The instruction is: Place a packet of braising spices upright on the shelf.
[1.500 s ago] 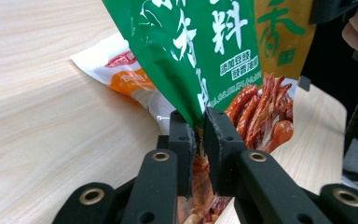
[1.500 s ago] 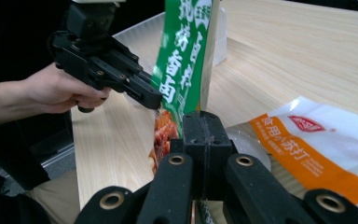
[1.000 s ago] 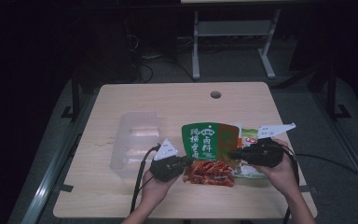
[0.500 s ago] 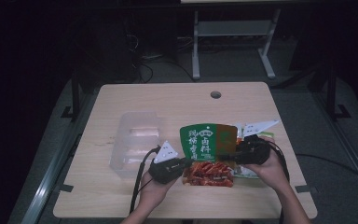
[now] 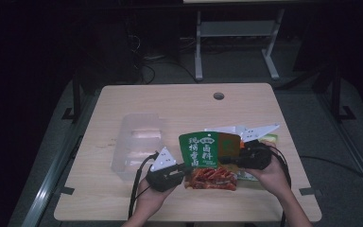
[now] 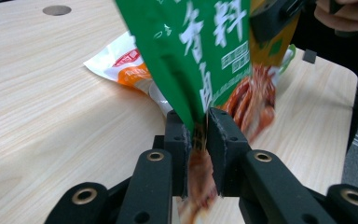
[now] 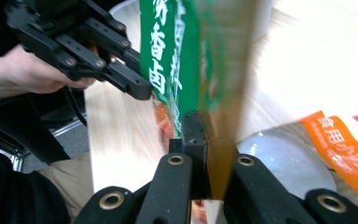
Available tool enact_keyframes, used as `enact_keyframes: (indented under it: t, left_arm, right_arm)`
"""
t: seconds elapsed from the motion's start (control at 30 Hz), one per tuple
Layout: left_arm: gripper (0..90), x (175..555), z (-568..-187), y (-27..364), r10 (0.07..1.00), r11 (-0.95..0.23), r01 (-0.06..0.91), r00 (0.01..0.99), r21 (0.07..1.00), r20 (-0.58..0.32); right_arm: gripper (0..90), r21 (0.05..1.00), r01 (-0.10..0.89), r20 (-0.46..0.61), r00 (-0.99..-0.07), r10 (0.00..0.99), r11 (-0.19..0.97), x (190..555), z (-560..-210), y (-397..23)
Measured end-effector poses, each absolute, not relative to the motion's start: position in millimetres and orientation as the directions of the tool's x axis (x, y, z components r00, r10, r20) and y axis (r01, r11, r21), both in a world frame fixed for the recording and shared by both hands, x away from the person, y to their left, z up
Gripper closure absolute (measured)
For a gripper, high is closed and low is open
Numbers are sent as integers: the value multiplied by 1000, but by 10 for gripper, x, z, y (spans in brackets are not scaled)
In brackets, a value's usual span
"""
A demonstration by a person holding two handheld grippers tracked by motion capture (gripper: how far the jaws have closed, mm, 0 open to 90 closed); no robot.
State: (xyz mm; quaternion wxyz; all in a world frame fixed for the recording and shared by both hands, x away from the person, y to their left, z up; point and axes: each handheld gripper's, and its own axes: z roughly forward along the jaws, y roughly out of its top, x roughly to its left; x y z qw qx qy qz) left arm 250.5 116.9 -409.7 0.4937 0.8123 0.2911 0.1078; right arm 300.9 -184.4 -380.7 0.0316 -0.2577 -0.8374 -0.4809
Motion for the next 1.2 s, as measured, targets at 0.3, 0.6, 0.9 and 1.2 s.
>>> enact_keyframes:
  t: [0.3,0.6,0.9,1.2]
  left_arm:
    - [666,2338,-4021,1357,595,-330,349,798,877,-94]
    - [650,2213,-4096,1429,568,-359,340,819,869,-86]
    - [642,2185,-4135,1444,551,-364,335,830,869,-89]
    - [610,2179,-4208,1356,514,-403,326,854,855,-83]
  right_arm:
    - [897,821,406,246,-886,394,400,2873,-3489,-1758]
    - [897,845,353,173,-892,418,402,2995,-3092,-1478]
    - [897,861,330,174,-907,384,388,3301,-2982,-959]
    - [897,871,317,188,-921,341,375,3637,-3001,-355]
